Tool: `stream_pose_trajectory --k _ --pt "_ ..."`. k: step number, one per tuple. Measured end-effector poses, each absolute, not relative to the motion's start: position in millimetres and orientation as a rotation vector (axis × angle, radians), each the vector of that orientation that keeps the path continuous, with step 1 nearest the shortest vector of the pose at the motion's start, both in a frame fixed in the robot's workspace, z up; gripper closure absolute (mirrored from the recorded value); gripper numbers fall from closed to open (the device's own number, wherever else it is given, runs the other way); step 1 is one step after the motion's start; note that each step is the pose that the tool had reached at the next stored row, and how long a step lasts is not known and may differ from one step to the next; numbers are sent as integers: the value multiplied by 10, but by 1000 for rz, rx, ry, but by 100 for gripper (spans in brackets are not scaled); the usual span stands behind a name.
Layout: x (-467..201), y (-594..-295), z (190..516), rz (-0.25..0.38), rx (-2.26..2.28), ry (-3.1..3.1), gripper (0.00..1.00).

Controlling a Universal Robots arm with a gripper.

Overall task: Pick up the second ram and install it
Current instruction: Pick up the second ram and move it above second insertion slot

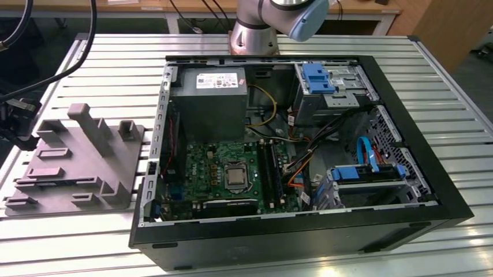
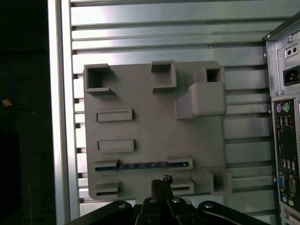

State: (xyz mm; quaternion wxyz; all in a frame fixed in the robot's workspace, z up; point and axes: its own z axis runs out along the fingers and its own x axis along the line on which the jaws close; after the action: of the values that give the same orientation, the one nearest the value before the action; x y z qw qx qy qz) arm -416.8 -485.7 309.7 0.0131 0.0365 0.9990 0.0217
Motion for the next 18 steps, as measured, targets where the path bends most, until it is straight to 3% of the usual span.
stream_pose_trajectory --k 18 --pt "-4168 -4857 3079 73 -359 3101 90"
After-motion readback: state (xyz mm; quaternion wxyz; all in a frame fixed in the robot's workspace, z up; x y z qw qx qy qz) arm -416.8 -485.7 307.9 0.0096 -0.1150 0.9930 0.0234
